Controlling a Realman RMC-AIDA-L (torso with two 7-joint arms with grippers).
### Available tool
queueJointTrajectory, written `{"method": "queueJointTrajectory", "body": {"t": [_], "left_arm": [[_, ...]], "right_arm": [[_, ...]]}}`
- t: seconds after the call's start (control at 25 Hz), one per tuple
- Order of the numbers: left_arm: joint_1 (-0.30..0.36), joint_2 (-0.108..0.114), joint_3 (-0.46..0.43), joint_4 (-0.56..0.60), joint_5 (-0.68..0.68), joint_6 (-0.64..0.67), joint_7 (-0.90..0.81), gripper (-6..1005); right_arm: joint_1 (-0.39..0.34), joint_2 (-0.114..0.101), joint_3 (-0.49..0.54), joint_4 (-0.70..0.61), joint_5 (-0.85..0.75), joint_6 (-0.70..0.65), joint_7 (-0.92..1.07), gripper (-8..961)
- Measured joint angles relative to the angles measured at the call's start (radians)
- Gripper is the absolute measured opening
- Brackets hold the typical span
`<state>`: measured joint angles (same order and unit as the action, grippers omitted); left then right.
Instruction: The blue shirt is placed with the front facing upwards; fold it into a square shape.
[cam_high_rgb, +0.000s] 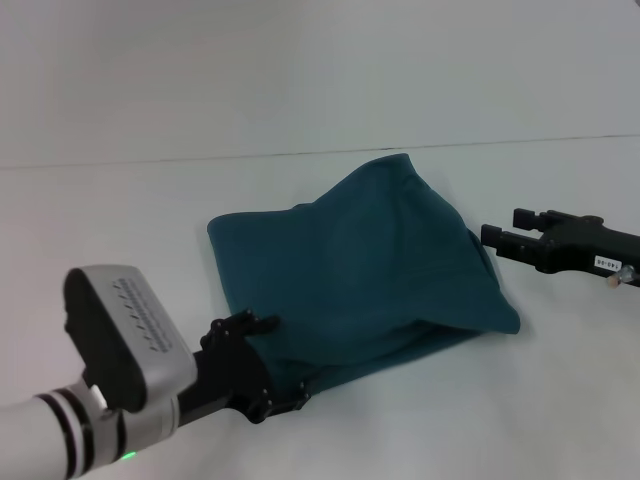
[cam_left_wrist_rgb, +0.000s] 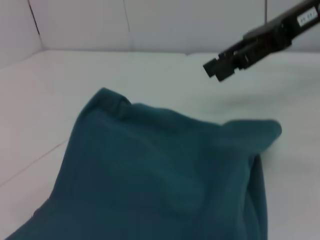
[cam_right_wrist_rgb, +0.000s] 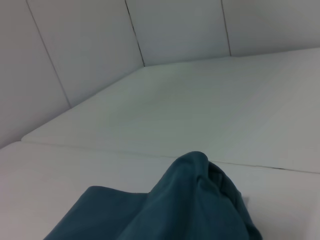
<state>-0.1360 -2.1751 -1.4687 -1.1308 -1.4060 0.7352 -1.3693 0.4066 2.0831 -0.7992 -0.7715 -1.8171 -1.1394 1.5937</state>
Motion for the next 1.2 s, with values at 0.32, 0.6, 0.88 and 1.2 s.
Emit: {"method": "queueJointTrajectory", "body": {"t": [0.32,0.6,0.88,1.2], "left_arm": [[-0.003,0.0,0.073,0.013,0.027,-0.125,0.013,811],[0.008,0.0,0.126,0.018,0.06,-0.198,0.0,809],[0.014,0.0,0.145,0.021,0.064,-0.276,-0.001,796],[0.016,0.0,0.142,0.0,0.058,-0.3,-0.012,648]], "right_arm": [[-0.008,0.001,-0.002,0.006,-0.001,-0.01,0.003,689],[-0.01,0.002,0.001,0.014,-0.001,-0.029,0.006,689],[-0.009,0.002,0.003,0.015,-0.001,-0.037,0.006,689],[-0.01,0.002,0.004,0.015,-0.001,-0.045,0.026,689]]}}
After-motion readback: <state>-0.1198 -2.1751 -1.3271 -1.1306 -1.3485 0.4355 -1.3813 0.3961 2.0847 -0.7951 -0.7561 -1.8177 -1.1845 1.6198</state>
